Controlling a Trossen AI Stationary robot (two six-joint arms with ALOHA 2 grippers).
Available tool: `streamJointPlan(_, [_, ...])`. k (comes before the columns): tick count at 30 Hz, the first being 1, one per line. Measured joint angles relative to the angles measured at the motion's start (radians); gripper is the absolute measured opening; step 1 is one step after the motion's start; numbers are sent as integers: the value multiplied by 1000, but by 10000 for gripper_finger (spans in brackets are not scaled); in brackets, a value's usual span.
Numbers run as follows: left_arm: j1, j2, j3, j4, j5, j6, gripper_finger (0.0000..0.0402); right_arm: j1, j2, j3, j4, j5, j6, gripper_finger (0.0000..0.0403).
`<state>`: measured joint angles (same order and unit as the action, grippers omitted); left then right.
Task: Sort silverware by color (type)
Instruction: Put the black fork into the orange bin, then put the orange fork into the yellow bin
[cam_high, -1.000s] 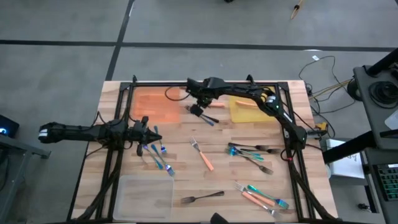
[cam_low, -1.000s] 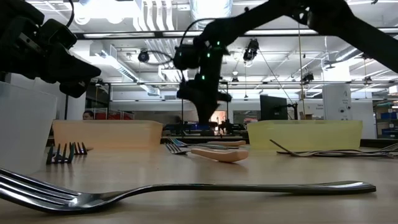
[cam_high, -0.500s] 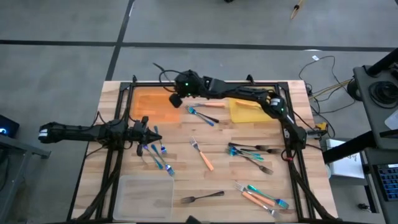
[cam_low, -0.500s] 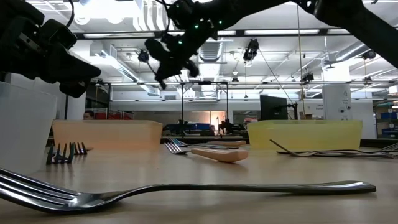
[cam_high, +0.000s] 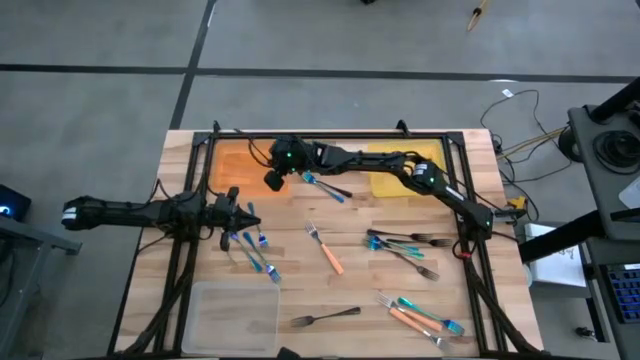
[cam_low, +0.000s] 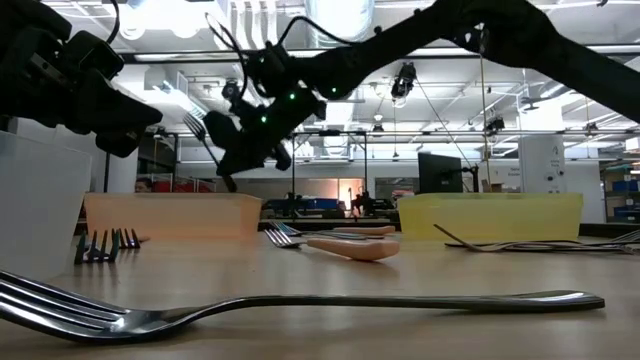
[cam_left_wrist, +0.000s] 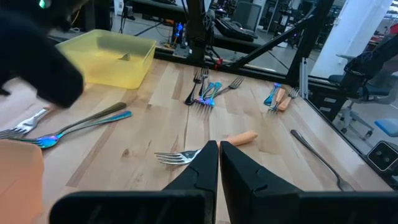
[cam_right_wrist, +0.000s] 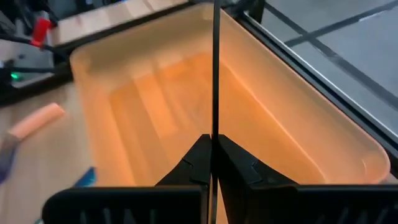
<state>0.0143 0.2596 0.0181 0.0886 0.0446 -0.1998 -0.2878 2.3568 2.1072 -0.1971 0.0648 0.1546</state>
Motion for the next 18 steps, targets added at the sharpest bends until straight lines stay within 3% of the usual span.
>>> streamJointPlan(8, [0, 0, 0, 0, 0, 0, 0, 1, 30, 14, -13, -48, 27, 15])
streamJointPlan(18, [0, 0, 0, 0, 0, 0, 0, 0, -8, 14, -105, -50, 8, 72])
